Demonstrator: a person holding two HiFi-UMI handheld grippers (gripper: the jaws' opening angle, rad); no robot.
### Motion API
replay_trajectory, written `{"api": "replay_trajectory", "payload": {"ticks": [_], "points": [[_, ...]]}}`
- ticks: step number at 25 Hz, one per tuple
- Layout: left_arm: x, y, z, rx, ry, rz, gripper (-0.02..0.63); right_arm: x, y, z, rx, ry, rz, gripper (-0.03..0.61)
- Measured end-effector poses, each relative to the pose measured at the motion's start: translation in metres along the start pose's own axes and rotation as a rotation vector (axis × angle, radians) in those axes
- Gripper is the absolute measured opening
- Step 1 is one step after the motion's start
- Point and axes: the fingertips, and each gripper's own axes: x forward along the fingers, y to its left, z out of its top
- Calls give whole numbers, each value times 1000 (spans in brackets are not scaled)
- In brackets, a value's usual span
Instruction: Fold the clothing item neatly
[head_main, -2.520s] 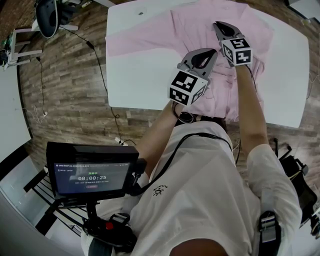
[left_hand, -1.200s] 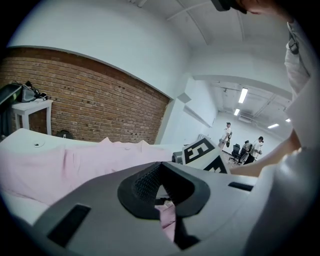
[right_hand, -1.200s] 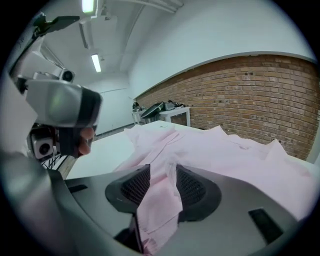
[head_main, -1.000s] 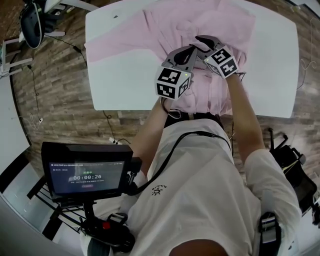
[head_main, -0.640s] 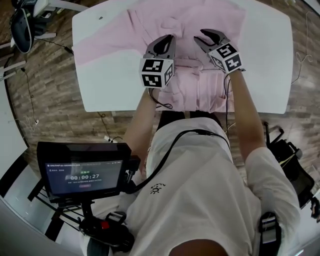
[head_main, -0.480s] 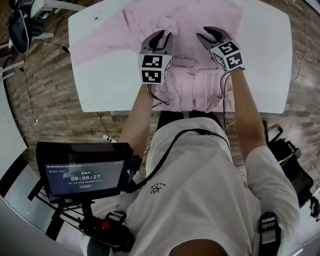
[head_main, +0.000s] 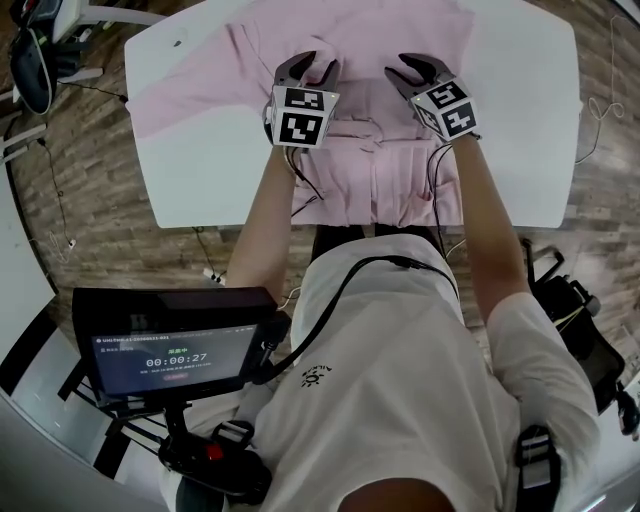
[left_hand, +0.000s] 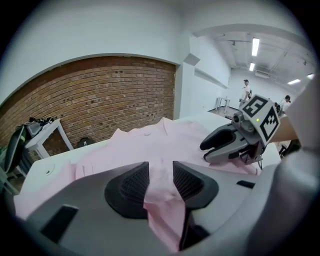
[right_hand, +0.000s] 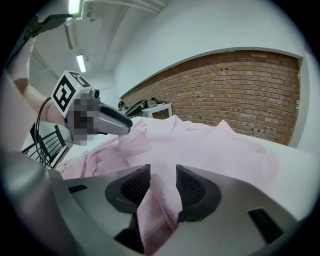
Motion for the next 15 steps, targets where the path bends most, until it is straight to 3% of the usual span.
{"api": "replay_trajectory", "payload": {"ticks": [3, 7, 10, 12, 15], "points": [[1, 8, -6, -28, 23, 24, 38, -1, 0, 1, 2, -3, 3, 144], [-7, 24, -1, -106, -25, 29, 27, -2, -2, 0, 4, -9, -3, 146], [-28, 47, 19, -171, -151, 67, 26, -7, -7, -5, 19, -6, -27, 146], [-43, 58, 31, -173, -226, 88, 26, -13, -14, -7, 38, -8, -48, 146], [-49, 56, 13, -204, -215, 89, 26, -22, -23, -14, 70, 5, -76, 144]]}}
